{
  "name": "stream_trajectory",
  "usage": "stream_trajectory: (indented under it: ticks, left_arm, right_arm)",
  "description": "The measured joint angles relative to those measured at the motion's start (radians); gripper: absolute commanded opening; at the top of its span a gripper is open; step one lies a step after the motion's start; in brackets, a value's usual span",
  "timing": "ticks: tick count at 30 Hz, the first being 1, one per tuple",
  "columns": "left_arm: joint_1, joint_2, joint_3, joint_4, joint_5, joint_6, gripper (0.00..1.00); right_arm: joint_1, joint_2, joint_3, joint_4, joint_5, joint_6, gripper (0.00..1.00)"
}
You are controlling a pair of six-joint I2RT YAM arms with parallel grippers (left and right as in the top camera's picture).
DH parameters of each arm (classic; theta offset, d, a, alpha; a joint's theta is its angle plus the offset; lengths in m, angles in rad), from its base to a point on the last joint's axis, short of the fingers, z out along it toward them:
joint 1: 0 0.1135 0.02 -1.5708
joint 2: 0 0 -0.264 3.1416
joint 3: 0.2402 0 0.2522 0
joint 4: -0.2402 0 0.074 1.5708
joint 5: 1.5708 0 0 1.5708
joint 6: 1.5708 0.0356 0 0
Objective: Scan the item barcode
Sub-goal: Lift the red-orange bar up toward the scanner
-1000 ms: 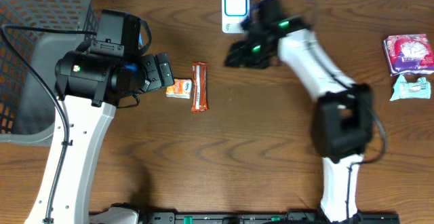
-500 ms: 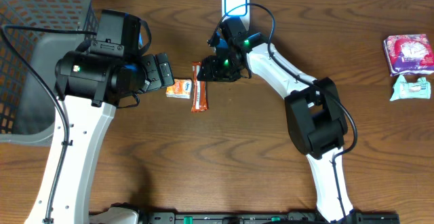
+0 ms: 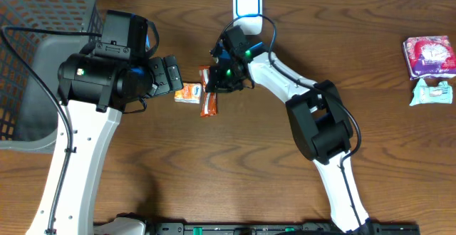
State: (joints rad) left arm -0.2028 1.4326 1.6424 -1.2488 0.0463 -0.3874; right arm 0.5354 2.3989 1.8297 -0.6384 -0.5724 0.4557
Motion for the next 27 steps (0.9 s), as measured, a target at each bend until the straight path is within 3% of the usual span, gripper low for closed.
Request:
stream_trajectory:
  ticks: [6,9,20,24,27]
  left_arm:
    - [0.000,0.000,0.000,0.000,0.000,0.000,0.98]
    - [0.000,0.000,0.000,0.000,0.000,0.000,0.98]
    - [0.000,0.000,0.000,0.000,0.000,0.000,0.98]
    - [0.000,0.000,0.000,0.000,0.000,0.000,0.98]
    - [0.000,0.000,0.000,0.000,0.000,0.000,0.98]
  right_arm:
    - [-0.020,-0.008,0.000,-0.045,0.035,-0.012,0.01]
    - [-0.042,-0.042,0.000,-0.138,0.145,-0.031,0.01]
    - [-0.047,-0.168,0.002,-0.470,1.005,-0.047,0.01]
    - [-0.043,-0.146,0.002,-0.471,1.183,-0.047,0.03]
    - [-0.043,-0.116,0.002,-0.465,1.239,-0.046,0.13]
